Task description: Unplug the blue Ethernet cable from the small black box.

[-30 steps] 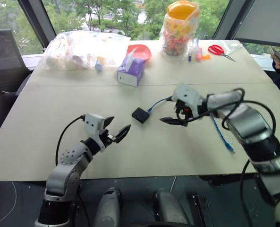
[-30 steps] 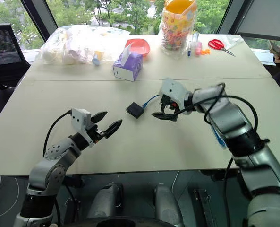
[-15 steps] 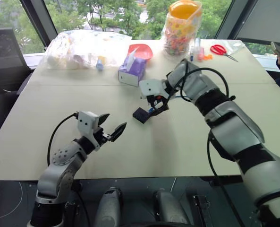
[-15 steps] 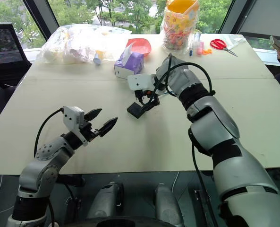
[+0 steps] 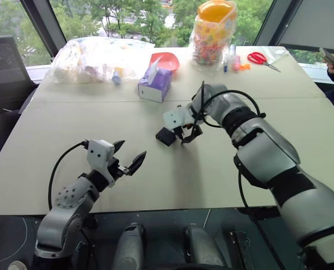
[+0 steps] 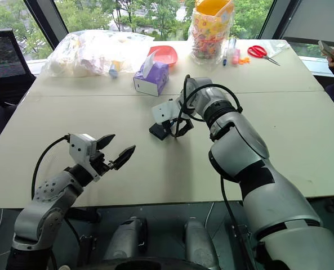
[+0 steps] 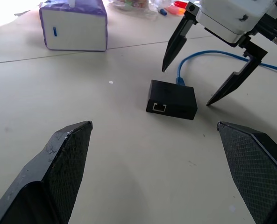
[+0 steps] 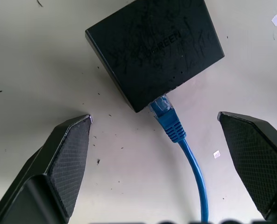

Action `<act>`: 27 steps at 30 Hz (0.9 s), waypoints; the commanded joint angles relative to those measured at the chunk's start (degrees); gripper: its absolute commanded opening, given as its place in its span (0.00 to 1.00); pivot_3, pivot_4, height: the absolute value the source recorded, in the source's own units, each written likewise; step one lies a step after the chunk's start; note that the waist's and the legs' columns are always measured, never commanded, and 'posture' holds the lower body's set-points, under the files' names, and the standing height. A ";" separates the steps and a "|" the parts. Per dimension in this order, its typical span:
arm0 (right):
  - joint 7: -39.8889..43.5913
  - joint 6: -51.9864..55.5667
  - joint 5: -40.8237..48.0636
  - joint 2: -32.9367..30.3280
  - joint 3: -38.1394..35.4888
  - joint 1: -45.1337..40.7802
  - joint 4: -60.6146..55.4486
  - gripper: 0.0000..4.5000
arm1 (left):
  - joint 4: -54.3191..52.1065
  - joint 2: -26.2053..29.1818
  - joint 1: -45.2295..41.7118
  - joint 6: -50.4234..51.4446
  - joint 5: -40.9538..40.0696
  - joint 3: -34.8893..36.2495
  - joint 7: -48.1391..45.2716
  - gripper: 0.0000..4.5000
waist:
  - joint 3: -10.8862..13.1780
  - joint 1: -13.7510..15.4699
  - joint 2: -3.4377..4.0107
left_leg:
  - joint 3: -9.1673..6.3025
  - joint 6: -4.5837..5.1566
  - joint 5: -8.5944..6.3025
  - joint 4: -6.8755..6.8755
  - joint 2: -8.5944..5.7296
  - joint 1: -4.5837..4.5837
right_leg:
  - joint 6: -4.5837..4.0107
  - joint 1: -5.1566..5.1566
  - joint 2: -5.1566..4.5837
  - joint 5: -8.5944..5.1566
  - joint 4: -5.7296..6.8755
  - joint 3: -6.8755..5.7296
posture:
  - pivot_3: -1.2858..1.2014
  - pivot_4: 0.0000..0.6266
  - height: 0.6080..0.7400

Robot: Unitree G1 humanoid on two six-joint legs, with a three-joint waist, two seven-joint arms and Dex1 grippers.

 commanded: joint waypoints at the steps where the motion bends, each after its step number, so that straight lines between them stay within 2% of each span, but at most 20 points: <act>1: -1.45 0.77 -1.46 1.58 -0.97 -0.32 0.59 0.88 | -1.27 1.27 -0.75 -1.03 0.10 2.46 -0.01 1.00 | 0.00 -0.60 -0.01 | 0.00 -0.03 0.02 0.00 0.00 0.02 | 0.00 0.01 0.00 0.00 0.02 0.02 | 0.52 0.24 0.96; 4: -2.04 1.28 -1.81 2.33 -1.51 0.14 0.79 0.59 | -1.20 1.48 -0.78 -1.27 -0.19 3.43 0.14 1.00 | 0.00 -1.41 -0.01 | -0.01 -0.10 0.07 0.00 0.00 0.03 | 0.00 0.02 0.00 0.00 0.07 0.02 | 0.52 0.24 0.96; 6: -1.84 1.70 -1.71 2.90 -2.18 0.49 0.89 0.33 | -1.05 1.87 -0.56 -1.70 0.18 3.76 -0.22 1.00 | 0.00 -1.41 0.00 | -0.01 -0.10 0.07 0.00 0.00 0.04 | 0.01 0.01 0.00 0.01 0.11 0.02 | 0.52 0.24 0.96; 9: -1.84 2.29 -1.83 3.64 -2.89 1.08 1.09 0.01 | -0.36 2.49 -1.27 -1.98 0.59 5.10 0.13 1.00 | 0.00 -1.45 -0.01 | -0.02 -0.10 0.08 0.00 0.01 0.04 | 0.02 0.00 0.02 0.01 0.12 0.02 | 0.52 0.24 0.96; 17: 0.28 2.33 1.38 1.62 -8.03 0.68 -1.10 0.01 | 5.62 4.04 -7.26 -2.30 -0.04 6.12 -2.04 1.00 | 0.00 -1.27 0.00 | -0.02 -0.12 0.09 0.00 0.00 0.03 | 0.03 0.00 0.03 0.02 0.14 0.01 | 0.52 0.24 0.96; 20: -2.60 -3.69 2.53 -1.36 -9.95 2.99 -6.95 0.01 | 9.48 3.17 -12.68 -0.59 -2.06 5.79 -3.15 1.00 | 0.02 -1.01 0.00 | -0.03 -0.14 0.11 0.00 0.00 -0.04 | 0.22 -0.04 0.04 0.11 0.14 -0.01 | 0.52 0.24 0.96; 23: -10.37 -6.73 4.92 -4.61 -13.97 11.21 -21.70 0.01 | 13.19 2.72 -19.24 4.85 -6.51 4.22 -6.45 1.00 | 0.00 -0.78 -0.04 | -0.02 -0.15 0.11 0.01 -0.02 -0.07 | 0.29 -0.02 0.02 0.12 0.10 0.00 | 0.52 0.24 0.96; 27: -20.39 -3.08 2.30 -8.23 -17.20 24.98 -45.35 0.01 | 16.51 3.61 -24.70 10.56 -10.93 2.83 -11.74 1.00 | 0.00 -0.73 -0.05 | -0.07 -0.16 0.12 -0.02 -0.04 -0.09 | 0.44 0.00 0.02 0.06 0.12 0.00 | 0.52 0.24 0.96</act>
